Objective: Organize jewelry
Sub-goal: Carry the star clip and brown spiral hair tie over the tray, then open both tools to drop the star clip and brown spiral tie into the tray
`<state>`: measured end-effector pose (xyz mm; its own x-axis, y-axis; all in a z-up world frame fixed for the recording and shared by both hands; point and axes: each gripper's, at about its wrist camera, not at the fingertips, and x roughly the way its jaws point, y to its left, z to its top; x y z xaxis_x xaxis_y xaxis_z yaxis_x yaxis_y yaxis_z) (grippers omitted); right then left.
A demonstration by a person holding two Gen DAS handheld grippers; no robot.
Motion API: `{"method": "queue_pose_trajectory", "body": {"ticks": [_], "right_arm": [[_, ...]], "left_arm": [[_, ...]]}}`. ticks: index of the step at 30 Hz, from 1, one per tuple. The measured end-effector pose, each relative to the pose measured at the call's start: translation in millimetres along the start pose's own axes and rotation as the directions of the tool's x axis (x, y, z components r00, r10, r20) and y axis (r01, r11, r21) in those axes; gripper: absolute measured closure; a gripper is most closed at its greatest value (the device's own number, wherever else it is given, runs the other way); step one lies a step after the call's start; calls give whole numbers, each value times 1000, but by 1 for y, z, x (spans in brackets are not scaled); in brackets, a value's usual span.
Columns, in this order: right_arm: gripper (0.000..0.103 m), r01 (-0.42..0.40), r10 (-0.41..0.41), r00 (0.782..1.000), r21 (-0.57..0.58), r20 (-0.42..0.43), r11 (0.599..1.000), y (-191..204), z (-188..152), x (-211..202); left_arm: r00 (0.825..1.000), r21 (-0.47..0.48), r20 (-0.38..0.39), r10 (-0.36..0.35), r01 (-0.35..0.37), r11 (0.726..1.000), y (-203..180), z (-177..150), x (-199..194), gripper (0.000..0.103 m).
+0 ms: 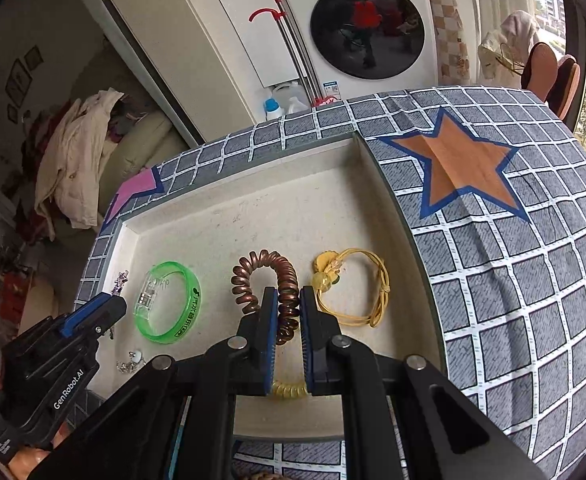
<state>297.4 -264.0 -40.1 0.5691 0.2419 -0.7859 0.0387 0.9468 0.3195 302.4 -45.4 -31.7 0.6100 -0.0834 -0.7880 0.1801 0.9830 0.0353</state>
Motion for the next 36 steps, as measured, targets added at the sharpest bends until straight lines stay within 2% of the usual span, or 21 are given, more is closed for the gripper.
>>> {"method": "queue_pose_trajectory", "body": {"ticks": [6,16,18,20,21,27,35,36], "right_arm": [[91,37,-37,999,-30,1,999,0,-6,9],[90,38,-38,999,-21,-14,999,-4,-8,11],[84,23,-23,1000,-9,-14,1000,-6,-10,10],[57,7,-7,1000,5,-5,1000,-7,-10,5],[53,2,-2,1000,10,5,1000,-7,-11,3],[52,-14,13,998,8,54,1000,-2,-17,-18],[51,-32,29,996,27,90,999,1,-34,-48],[51,-33,30,995,25,92,999,0,-38,-53]], "left_arm": [[1000,14,-15,18,-18,1000,-3,-7,13,67],[999,11,-4,38,-38,999,-6,-9,12,67],[999,6,8,37,-37,999,-5,-10,6,67],[999,11,20,31,-32,999,-6,-10,1,67],[999,13,21,30,-30,999,-6,-10,0,67],[999,-23,51,15,-14,1000,-4,-11,-18,67],[997,-15,78,-17,18,1000,-4,-25,-51,66],[997,-17,77,-17,19,1000,-4,-29,-54,57]]}}
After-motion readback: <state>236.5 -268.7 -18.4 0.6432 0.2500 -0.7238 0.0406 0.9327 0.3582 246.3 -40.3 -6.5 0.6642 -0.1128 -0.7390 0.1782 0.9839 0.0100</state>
